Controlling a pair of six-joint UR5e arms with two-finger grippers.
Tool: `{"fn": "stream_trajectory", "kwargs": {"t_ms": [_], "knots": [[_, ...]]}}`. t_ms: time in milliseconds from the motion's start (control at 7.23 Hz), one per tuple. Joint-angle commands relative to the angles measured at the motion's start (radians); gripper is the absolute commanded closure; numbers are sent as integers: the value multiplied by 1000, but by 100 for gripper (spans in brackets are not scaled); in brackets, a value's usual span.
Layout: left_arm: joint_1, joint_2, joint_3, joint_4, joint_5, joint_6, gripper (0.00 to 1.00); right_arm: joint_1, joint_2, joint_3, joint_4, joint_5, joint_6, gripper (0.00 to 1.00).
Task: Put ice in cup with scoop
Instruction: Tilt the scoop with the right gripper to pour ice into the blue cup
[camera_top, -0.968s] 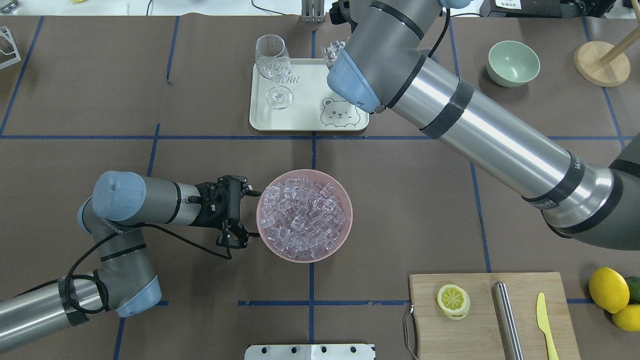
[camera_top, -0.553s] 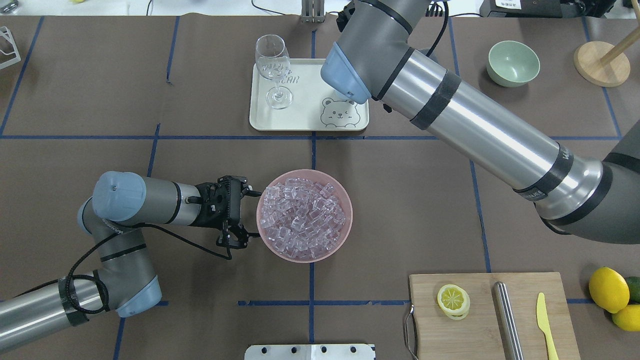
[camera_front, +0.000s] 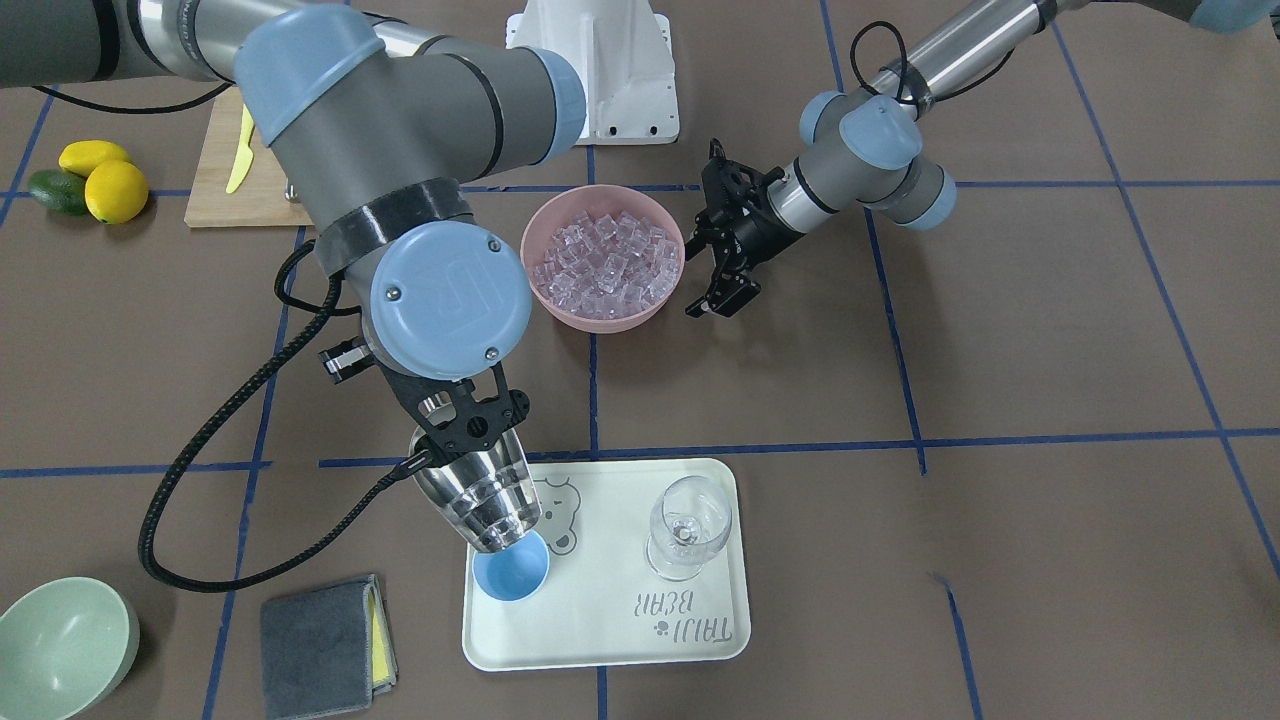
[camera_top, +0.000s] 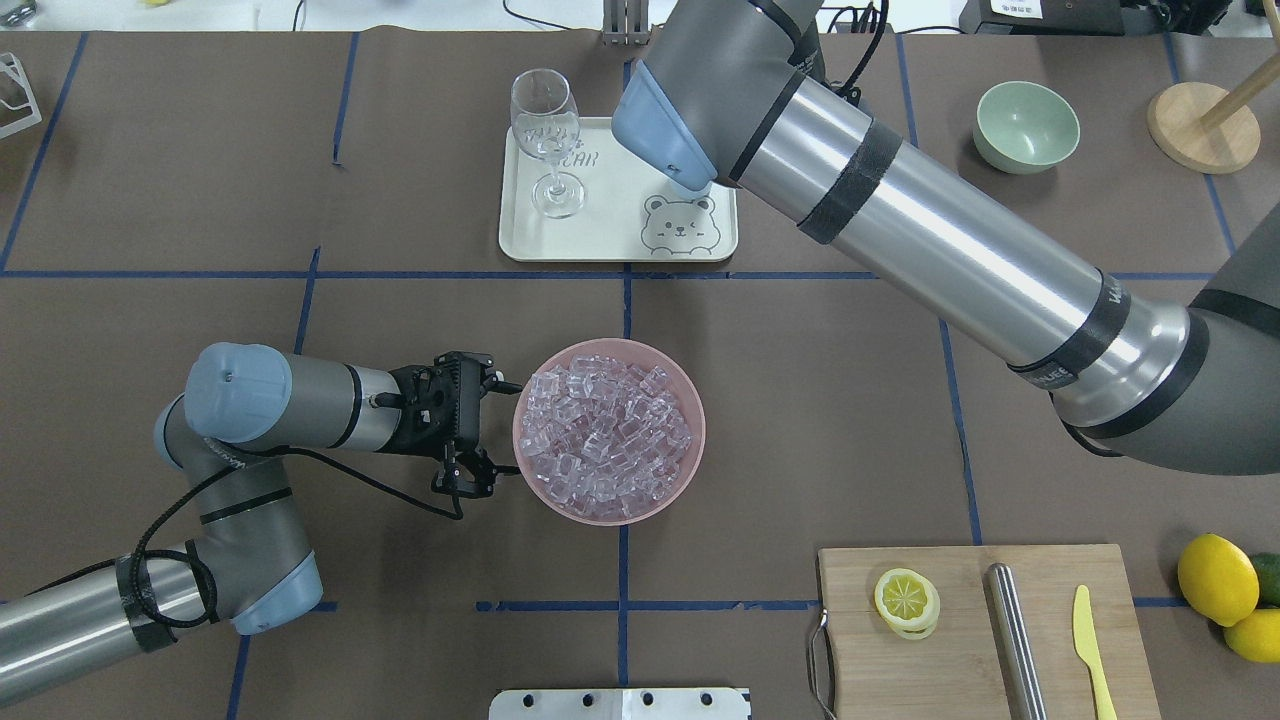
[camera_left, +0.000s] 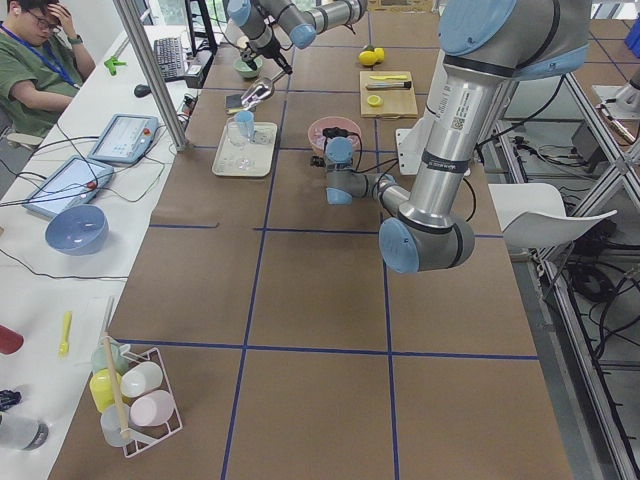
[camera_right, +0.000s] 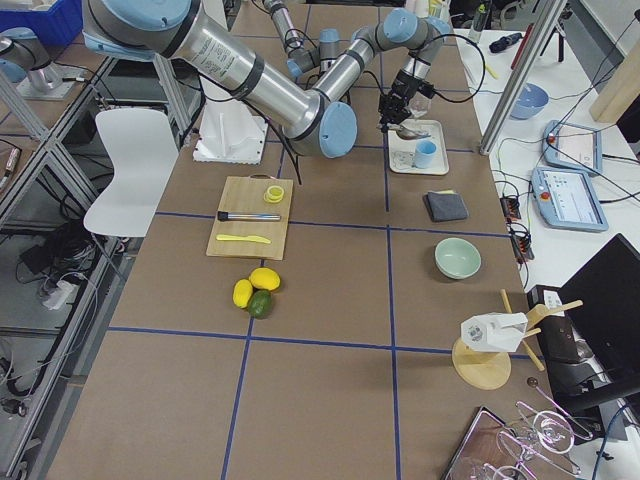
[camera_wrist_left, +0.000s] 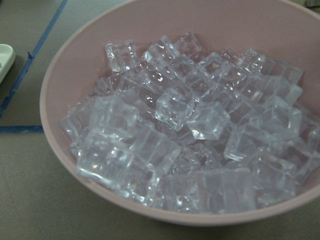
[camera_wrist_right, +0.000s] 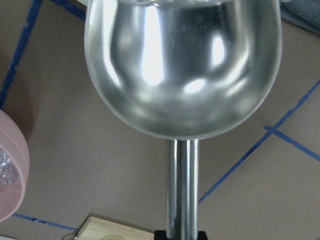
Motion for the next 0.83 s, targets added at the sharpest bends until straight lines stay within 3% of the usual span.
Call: {"fn": "stream_trajectory", "kwargs": {"t_ms": [0,691], "knots": [[0,0,3,0,0,1,1,1,21,-28,-12,-28,-16,100],[2,-1,3,0,1,0,1,3,35,-42,-30,-49,-45,100]]}}
